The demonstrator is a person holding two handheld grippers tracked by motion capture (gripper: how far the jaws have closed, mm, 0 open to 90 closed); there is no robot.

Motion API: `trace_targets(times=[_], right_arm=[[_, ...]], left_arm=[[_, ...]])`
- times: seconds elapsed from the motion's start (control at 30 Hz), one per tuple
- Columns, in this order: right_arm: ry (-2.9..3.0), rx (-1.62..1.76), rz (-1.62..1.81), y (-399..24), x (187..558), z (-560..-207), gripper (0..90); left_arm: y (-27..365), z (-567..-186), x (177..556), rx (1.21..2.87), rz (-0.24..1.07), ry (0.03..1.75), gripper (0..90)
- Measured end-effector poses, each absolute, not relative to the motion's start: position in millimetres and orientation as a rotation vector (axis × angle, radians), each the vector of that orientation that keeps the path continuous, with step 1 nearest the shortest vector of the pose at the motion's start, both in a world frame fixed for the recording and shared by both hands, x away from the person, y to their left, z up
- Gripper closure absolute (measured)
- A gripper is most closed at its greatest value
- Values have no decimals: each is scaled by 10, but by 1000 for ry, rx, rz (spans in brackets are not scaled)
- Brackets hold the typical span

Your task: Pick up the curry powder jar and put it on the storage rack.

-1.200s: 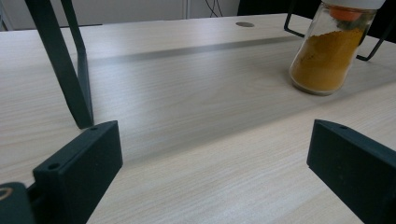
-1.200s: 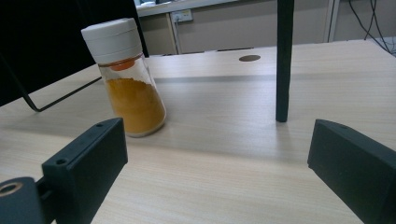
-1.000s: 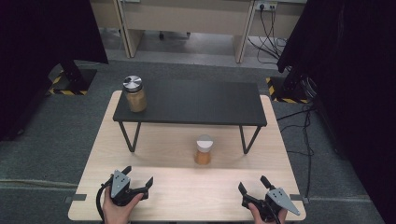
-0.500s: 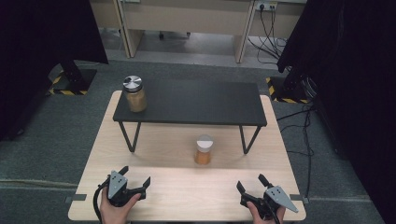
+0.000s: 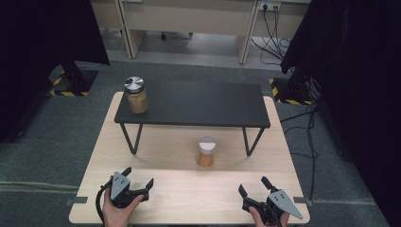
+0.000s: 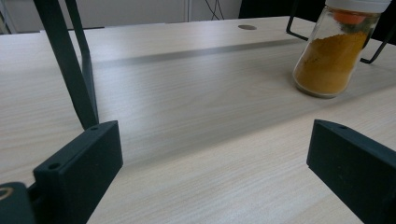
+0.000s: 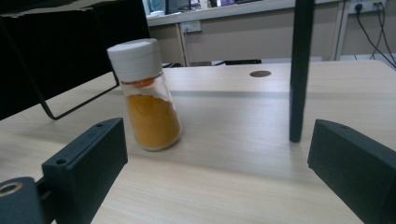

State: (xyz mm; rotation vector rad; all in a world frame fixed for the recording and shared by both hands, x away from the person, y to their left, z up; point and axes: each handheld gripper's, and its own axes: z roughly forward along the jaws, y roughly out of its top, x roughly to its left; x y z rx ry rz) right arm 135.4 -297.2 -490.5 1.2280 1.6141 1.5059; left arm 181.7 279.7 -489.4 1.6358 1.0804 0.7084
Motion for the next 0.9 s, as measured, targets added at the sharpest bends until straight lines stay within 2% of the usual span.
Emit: trace_targets(times=[0.43,0.9], right_arm=[[1675,1144,1539,-2738,1528,-4824,50],[1735,1040,1555,-2366,2042,-4771,52]], left_arm=[[2791,-4899,1823,1638,709,1081,27],[2786,-4889,1805,1641,712,1075,27]])
